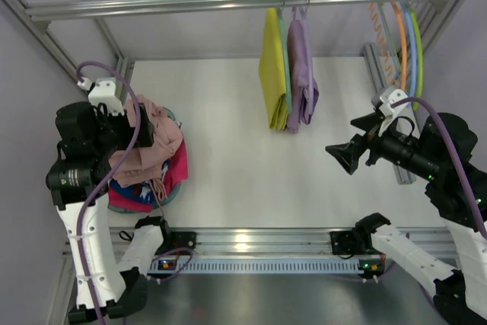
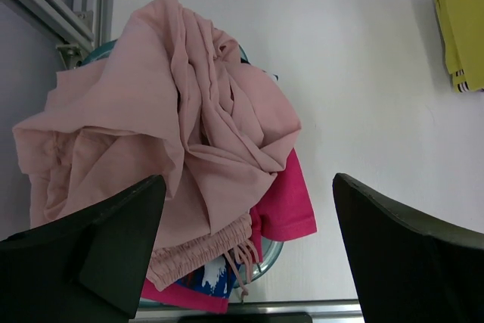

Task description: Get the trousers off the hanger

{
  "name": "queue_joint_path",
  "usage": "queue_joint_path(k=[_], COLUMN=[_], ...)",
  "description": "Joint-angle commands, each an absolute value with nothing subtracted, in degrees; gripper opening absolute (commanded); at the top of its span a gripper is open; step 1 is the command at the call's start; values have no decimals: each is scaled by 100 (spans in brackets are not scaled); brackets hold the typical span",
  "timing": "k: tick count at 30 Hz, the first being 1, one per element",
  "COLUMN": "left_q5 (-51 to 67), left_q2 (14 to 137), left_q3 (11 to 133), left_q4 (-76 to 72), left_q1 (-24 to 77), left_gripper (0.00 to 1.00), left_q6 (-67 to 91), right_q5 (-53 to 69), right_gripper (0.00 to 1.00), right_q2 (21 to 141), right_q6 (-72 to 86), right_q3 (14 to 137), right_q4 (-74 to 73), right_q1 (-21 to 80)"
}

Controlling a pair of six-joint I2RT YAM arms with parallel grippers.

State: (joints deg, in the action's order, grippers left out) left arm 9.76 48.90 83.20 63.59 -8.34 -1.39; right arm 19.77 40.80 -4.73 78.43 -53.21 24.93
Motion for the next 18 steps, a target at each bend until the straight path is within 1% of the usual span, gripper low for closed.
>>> queue_joint_path(k=[1, 4, 7, 8, 11, 12, 14, 15, 18], left_q5=[896, 1273, 1975, 2534, 3372, 3758, 3788, 3440, 2823], left_q2=[5053, 5290, 5527, 5572, 5783, 5835, 6028, 6125, 6450], left_q3=[8613, 8727, 8737, 8754, 8693, 8649, 8596, 8631, 8763], left_q4=[5758, 5398, 4634, 4240, 3360, 2609, 2050, 1822, 1417], left_q1=[-826, -826, -826, -826, -826, -817, -643, -459, 647], left_gripper=[98, 97, 96, 96, 96, 96, 96, 96, 96], left_q6=[-96, -211, 148, 280, 1105, 1638, 2055, 2135, 2039], right_q5=[2021, 2013, 2048, 2074, 2039, 2022, 1951, 1942, 1899], right_gripper=[99, 100, 99, 99, 99, 99, 99, 99, 99], right_q2=[4236, 4403, 4570, 4614, 4746, 4807, 4869, 4921, 5027], right_q6=[-290, -115, -35, -35, -35, -35, 132, 132, 176], right_q3=[8059, 8182, 8296, 8340, 8455, 8481, 8508, 8551, 8657], right_q4=[-5151, -5081, -5036, -5027, -5010, -5018, -5062, -5080, -5124], right_q1=[2399, 2382, 2356, 2355, 2338, 2303, 2268, 2241, 2197])
